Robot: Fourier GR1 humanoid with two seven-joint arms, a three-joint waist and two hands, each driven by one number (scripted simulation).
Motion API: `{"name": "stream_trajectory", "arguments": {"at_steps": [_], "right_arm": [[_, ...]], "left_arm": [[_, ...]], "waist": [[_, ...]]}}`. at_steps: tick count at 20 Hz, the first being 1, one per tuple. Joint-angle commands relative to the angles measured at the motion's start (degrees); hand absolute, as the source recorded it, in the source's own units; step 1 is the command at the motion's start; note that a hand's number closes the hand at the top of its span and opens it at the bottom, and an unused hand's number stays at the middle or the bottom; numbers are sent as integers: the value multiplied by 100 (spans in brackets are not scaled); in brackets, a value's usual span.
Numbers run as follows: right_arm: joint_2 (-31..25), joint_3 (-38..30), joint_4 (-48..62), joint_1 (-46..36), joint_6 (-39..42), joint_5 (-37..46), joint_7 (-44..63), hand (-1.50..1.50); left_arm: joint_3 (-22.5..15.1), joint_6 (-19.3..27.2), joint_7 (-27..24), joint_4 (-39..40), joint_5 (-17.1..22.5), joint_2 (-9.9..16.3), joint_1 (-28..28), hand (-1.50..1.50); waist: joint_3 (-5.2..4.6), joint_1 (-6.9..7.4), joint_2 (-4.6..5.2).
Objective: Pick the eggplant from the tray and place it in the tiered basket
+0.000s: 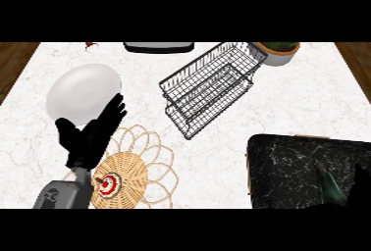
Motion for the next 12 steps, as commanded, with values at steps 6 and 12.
{"name": "stream_trajectory", "arguments": {"at_steps": [6,12], "right_arm": [[8,-86,534,-17,115,-164,-616,-150],[67,100,977,-227,-267,-110,-1378,150]], "left_arm": [[92,21,276,-142,-17,-77,-148,0],[141,-184,11,41,-65,68,-86,0]], "waist": [[63,0,34],[63,20,42]]}}
